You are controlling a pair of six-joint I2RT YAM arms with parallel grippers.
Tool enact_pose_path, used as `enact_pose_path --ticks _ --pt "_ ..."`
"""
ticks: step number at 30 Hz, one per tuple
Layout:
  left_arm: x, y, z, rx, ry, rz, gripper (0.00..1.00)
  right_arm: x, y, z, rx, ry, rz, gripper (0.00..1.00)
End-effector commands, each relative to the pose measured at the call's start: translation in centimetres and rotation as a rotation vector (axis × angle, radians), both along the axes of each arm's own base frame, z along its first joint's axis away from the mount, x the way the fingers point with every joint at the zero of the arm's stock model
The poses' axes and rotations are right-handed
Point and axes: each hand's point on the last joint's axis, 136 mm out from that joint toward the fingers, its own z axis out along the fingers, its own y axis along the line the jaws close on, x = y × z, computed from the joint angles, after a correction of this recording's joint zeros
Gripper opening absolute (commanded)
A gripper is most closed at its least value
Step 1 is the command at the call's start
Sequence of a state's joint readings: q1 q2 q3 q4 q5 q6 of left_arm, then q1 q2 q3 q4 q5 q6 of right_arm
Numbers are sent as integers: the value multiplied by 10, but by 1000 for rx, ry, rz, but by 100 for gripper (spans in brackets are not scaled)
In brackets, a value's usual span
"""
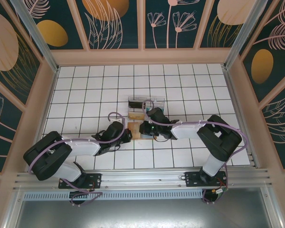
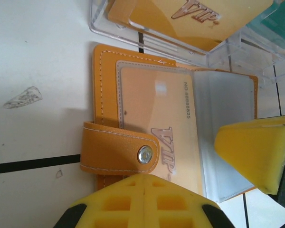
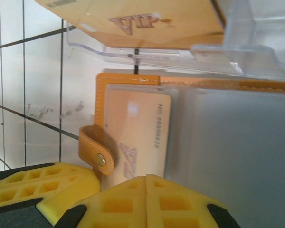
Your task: Take the credit cards out of the card holder
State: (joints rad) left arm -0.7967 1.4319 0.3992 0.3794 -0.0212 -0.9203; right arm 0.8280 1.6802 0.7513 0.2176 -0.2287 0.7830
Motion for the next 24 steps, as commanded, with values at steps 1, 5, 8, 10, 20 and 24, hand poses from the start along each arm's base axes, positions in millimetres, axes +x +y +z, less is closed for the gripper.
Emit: enact_pose_path --ticks 1,5,8,10,20,24 --pt "3 9 1 47 -16 19 0 3 3 -1 -28 -10 13 9" --pt "2 8 -8 59 3 10 0 3 2 -9 -44 1 9 11" --pt "0 6 -15 60 22 3 0 2 1 -13 -58 11 8 12" --pt "-1 5 -18 55 28 -4 0 1 -2 -17 -73 17 3 14" --pt "-4 3 -25 52 50 -17 0 -1 -1 -22 -56 34 8 16" --pt "-5 0 -24 41 52 -24 0 -2 3 -21 -32 41 20 16"
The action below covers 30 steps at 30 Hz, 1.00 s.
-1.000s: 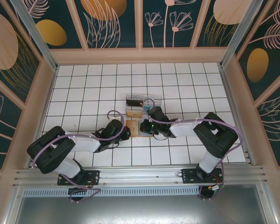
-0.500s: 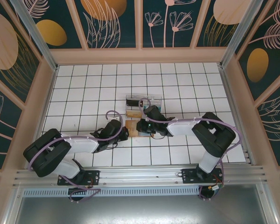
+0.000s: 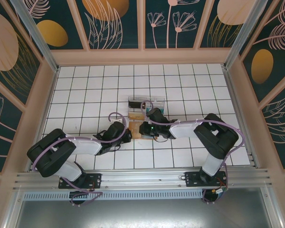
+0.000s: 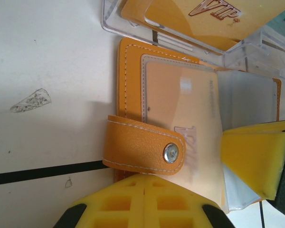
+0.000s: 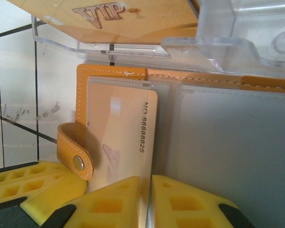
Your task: Take the credit cards out of the card holder
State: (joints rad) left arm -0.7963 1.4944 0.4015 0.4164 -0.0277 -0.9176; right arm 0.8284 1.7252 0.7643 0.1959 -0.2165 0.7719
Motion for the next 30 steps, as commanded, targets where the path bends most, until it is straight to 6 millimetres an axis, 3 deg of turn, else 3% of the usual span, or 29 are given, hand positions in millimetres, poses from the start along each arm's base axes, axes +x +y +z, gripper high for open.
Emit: enact_pose_path --ticks 1,4,9,18,30 --pt "-7 0 -11 17 41 -29 0 -2 7 -3 23 18 21 16" --pt "-7 -1 -11 16 41 -33 0 -2 9 -2 35 20 24 15" --pt "-7 3 -12 30 45 -18 0 -1 2 -1 27 17 1 0" --pt "-8 15 -19 77 61 23 0 2 -25 2 17 12 -58 0" --pt "-8 14 -17 75 58 16 0 -2 -47 7 38 2 -92 0"
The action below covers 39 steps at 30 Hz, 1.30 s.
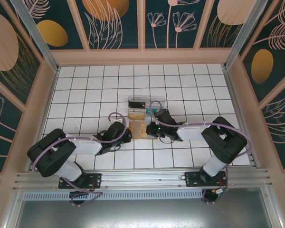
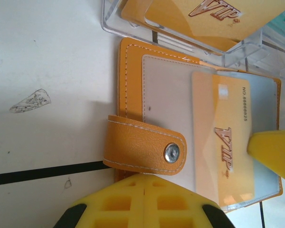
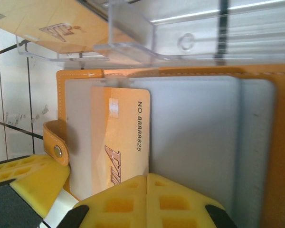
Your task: Take the credit cards out of the card holder
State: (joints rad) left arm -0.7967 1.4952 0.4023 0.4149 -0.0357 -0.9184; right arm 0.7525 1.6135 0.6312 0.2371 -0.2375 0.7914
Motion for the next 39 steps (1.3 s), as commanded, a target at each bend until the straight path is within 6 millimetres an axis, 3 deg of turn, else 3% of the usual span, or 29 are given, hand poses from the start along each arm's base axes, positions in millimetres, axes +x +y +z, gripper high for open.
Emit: enact_pose_path --ticks 1,7,11,15,17,19,20,26,28,29,35,39 --pt "-8 12 -16 69 58 9 0 -3 -12 7 8 -15 -15 0" --pt "-7 10 -10 61 45 3 0 -3 -29 30 -3 -94 -22 0" --pt "-5 7 -3 42 29 -5 0 -3 -35 58 -2 -189 8 0" --pt "-2 -5 17 -33 -15 -35 0 -3 -37 80 -33 -282 67 0" --pt "1 -7 29 -61 -47 -33 12 -1 -38 90 -70 -336 105 0" --pt "4 -4 41 -76 -82 -9 36 3 -36 104 -117 -412 146 0" --pt "6 1 48 -80 -103 14 47 5 -36 110 -149 -456 162 0" --pt "5 39 71 -85 -196 160 89 4 -12 138 -322 -764 420 0" --pt "2 52 78 -84 -227 196 92 5 -4 138 -404 -832 511 0" --pt "1 59 81 -81 -238 220 98 8 -1 137 -463 -860 550 0" --pt "-9 93 94 -103 -324 312 99 25 12 127 -736 -941 763 0" --pt "-16 104 96 -133 -356 334 99 26 28 126 -812 -1001 885 0"
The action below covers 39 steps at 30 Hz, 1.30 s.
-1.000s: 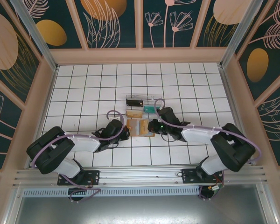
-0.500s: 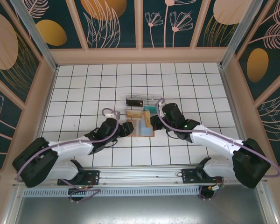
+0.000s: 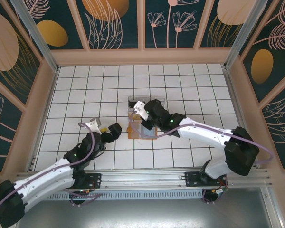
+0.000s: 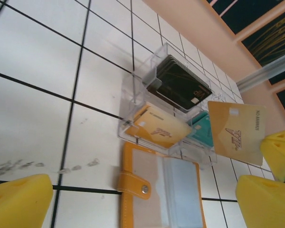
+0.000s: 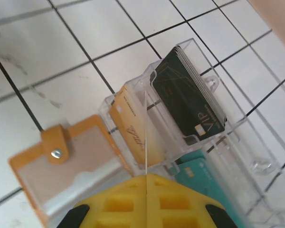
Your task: Take the credit cards out of the card holder
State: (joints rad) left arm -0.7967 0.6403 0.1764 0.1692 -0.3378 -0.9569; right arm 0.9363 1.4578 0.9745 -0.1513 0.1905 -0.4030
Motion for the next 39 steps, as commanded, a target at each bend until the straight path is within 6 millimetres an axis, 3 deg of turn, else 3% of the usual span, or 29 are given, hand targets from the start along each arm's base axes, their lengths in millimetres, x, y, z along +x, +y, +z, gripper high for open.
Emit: enact_pose_path --ticks 1,6,11,19,28,39 --pt "-5 20 -15 37 17 66 99 1 4 1 -184 -112 122 0" --pt "-10 33 -16 45 9 96 99 9 17 8 -238 -160 187 0" --pt "-14 41 -18 40 8 116 99 16 22 -1 -354 -203 265 0" --pt "-18 46 -20 39 8 124 99 12 30 -12 -404 -195 374 0" --pt "-18 46 -21 37 12 123 99 13 31 -38 -434 -154 385 0" --pt "-19 46 -23 42 17 118 99 27 27 -54 -440 -108 345 0"
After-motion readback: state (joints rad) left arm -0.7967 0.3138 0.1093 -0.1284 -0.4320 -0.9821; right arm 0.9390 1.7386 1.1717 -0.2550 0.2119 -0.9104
